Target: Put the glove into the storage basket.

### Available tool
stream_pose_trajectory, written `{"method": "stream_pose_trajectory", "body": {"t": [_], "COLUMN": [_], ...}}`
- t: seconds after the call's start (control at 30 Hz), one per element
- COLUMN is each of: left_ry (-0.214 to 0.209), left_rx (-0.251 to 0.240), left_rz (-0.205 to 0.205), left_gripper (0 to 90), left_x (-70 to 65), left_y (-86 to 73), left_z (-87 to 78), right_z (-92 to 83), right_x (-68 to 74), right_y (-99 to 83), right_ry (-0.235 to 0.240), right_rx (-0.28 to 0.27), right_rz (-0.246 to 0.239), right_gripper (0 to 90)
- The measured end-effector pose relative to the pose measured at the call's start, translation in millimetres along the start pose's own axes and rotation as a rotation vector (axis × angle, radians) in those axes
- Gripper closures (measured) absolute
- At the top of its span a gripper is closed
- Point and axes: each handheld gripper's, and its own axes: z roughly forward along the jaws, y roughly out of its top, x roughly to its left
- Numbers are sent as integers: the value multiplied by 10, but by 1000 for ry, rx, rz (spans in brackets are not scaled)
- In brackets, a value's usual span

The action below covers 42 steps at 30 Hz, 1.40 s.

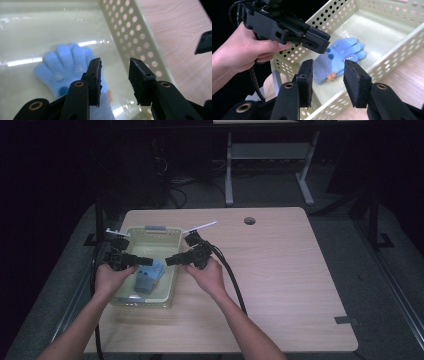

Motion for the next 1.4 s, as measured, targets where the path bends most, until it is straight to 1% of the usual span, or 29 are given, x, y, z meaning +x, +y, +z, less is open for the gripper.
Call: {"method": "stream_pose_trajectory", "body": {"t": [0.03,0.13,0.17,0.2,0.23,0.27,0.3,0.33,0.37,0.4,0.5,0.53,0.67,0.73,0.77,0.83,0.9,1.0,1.03,1.1,1.17,1.23,1.4], "left_ry": [-8,-15,-23,-32,-62,-73,-74,-77,-83,-86,-97,-100,-134,-148,-152,-159,-161,-168,-167,-167,-166,-164,-177], "left_rx": [-8,-18,-26,-30,-50,-52,-54,-52,-53,-57,-69,-73,-97,-108,-112,-119,-118,-113,-112,-109,-107,-110,-113], "left_rz": [-5,1,-2,-14,-22,-24,-24,-19,-16,-17,-25,-22,-34,-33,-32,-31,-19,-13,-19,-17,-11,-6,9], "left_gripper": [608,593,590,585,576,571,569,557,550,544,542,542,516,484,471,456,448,438,434,429,425,422,418], "left_x": [-12,-45,-56,-64,-71,-73,-84,-89,-96,-99,-117,-118,-158,-181,-193,-224,-250,-286,-298,-309,-322,-347,-423], "left_y": [0,3,5,6,9,12,20,26,32,35,41,44,55,62,65,75,85,96,99,105,110,113,131], "left_z": [-2,-9,-11,-14,-15,-20,-21,-22,-21,-22,-25,-24,-28,-24,-24,-17,-7,20,31,46,49,48,58], "right_z": [-16,-57,-71,-90,-100,-122,-132,-152,-163,-183,-232,-254,-326,-359,-378,-428,-465,-523,-534,-552,-575,-605,-671], "right_x": [-9,-50,-57,-67,-72,-85,-86,-99,-96,-106,-133,-148,-203,-225,-228,-241,-252,-281,-289,-315,-328,-338,-386], "right_y": [-5,-18,-24,-36,-42,-52,-57,-67,-69,-75,-84,-86,-107,-117,-120,-127,-129,-129,-132,-139,-148,-163,-210], "right_ry": [0,2,-1,-2,-1,-4,-5,-2,-1,0,2,1,6,4,5,0,-1,1,3,5,-1,0,-11], "right_rx": [-6,-5,-9,-18,-19,-16,-20,-23,-25,-30,-38,-42,-53,-52,-54,-56,-59,-67,-70,-63,-65,-71,-72], "right_rz": [5,7,11,13,16,12,20,14,24,19,23,26,38,37,43,39,40,46,49,52,48,53,53], "right_gripper": [585,572,567,559,555,544,535,530,526,517,504,494,469,459,452,446,433,414,412,409,408,408,404]}}
